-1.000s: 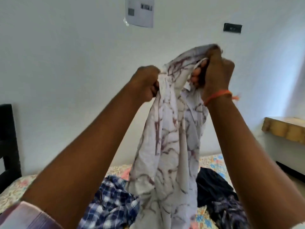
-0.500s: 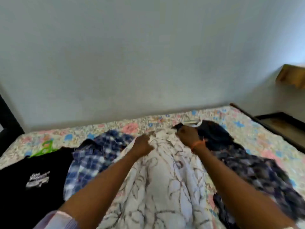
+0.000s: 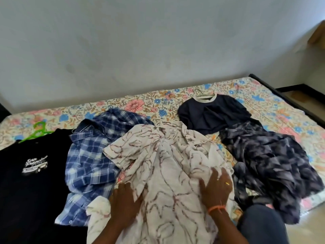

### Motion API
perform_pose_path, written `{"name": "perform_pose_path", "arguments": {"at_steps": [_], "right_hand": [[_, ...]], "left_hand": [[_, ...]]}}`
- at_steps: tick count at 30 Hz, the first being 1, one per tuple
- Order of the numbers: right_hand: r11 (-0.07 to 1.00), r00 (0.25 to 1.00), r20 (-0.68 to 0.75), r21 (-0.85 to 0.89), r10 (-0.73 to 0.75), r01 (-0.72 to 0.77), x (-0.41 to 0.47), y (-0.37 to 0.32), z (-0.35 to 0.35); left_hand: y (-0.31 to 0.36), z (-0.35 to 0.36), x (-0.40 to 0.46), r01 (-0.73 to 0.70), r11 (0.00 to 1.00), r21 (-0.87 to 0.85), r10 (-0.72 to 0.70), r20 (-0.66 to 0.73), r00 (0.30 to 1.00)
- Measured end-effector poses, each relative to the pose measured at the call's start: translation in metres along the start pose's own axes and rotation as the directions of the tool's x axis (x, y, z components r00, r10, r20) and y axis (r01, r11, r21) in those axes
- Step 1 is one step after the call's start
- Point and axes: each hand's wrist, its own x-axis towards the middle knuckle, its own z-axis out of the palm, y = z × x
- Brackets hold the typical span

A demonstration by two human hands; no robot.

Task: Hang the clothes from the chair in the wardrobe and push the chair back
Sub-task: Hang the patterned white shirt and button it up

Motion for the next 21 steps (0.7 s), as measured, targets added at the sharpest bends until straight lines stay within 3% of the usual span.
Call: {"name": "perform_pose_path", "arguments": {"at_steps": [2,4,6,10,11,13,14,17,21], "right_hand": [[0.986,0.986,0.053,0.041,0.157,-0.159,0.008,0.017,-0.001],[0.968,0.973,0.131,0.138,0.190,-0.208,0.013,0.036,0.002],[0.964,0.976,0.129,0.178,0.176,-0.198,0.014,0.042,0.000],[0.918,0.971,0.066,0.315,0.232,-0.240,0.015,0.039,0.002],[0.913,0.968,0.074,0.321,0.240,-0.251,0.015,0.040,0.003],[0.921,0.973,0.102,0.315,0.205,-0.227,0.015,0.044,0.006],[0.932,0.975,0.123,0.294,0.185,-0.214,0.014,0.046,0.005],[0.947,0.969,0.198,0.256,0.145,-0.194,0.011,0.047,0.007],[0.936,0.986,0.108,0.314,0.129,-0.157,0.007,0.043,0.006]], "left_hand": [[-0.005,0.000,0.005,0.036,0.989,-0.145,-0.018,0.123,0.992],[0.000,-0.004,0.006,0.117,0.943,-0.313,-0.064,0.175,0.983],[0.009,-0.011,0.005,0.142,0.904,-0.403,-0.080,0.166,0.983],[0.013,-0.014,-0.001,0.057,0.839,-0.541,-0.022,0.070,0.997],[0.010,-0.012,-0.001,0.028,0.852,-0.522,-0.044,-0.019,0.999],[-0.002,-0.011,0.005,0.001,0.947,-0.322,-0.077,-0.224,0.972],[-0.008,-0.010,0.010,0.033,0.981,-0.190,-0.076,-0.223,0.972],[-0.018,-0.013,0.022,0.119,0.992,0.027,-0.121,0.054,0.991],[-0.004,-0.019,0.028,0.071,0.980,-0.184,-0.068,0.027,0.997]]}}
